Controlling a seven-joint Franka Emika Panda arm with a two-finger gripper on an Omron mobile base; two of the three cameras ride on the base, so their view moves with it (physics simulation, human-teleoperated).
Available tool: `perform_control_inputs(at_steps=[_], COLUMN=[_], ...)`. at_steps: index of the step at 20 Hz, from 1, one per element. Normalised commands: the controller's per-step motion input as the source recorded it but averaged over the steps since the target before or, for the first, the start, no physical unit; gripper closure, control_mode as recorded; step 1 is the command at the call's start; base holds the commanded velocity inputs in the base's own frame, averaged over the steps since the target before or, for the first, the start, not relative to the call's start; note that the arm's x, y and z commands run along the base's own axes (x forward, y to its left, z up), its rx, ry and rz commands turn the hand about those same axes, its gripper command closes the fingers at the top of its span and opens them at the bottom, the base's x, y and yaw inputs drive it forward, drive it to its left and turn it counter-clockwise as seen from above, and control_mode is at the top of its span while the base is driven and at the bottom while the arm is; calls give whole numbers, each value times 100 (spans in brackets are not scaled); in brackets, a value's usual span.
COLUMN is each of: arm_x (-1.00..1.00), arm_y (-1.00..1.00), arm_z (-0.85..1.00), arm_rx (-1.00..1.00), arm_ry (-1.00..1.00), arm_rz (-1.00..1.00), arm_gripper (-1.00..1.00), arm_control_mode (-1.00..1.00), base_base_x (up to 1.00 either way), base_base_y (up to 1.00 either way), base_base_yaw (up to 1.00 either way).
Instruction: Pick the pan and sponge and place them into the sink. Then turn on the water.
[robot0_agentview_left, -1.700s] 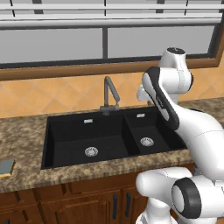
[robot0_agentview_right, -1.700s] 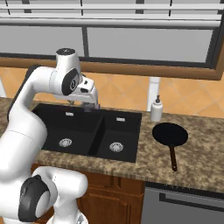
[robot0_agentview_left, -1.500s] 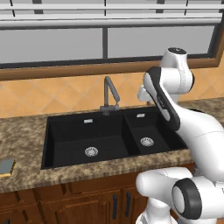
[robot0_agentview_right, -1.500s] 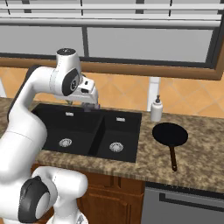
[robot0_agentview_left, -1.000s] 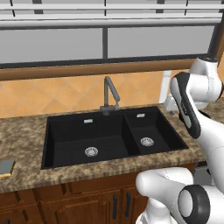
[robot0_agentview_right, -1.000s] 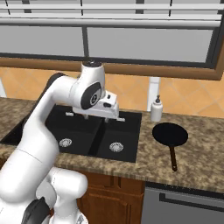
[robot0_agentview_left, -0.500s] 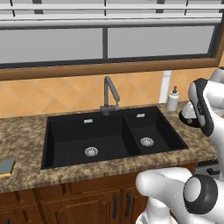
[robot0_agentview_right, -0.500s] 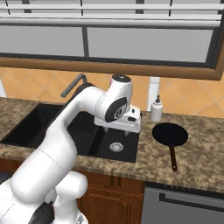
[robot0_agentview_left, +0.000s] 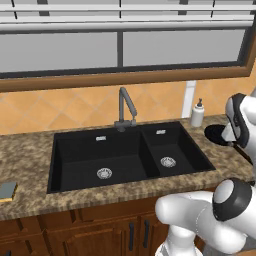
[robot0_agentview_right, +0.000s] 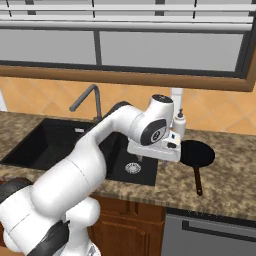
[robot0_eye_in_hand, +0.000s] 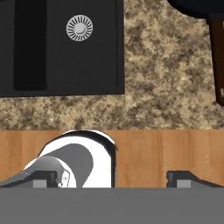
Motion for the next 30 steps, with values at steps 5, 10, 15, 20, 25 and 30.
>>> perform_control_inputs(at_steps=[5,10,15,20,25,30], arm_x=[3,18,27,23,14,5], arm_y=[-51,-53,-39,-32,-17,-15], arm_z=[-17,-29,-27,-30,-18,-7], arm_rx=[0,0,0,0,0,0], arm_ry=[12,3,0,0,0,0], arm_rz=[0,0,0,0,0,0], arm_gripper=[-100,-100,-100,-100,-100,-100], arm_control_mode=[-100,-100,-100,-100,-100,-100], base_base_x=[0,0,0,0,0,0], base_base_y=[0,0,0,0,0,0], base_base_yaw=[0,0,0,0,0,0])
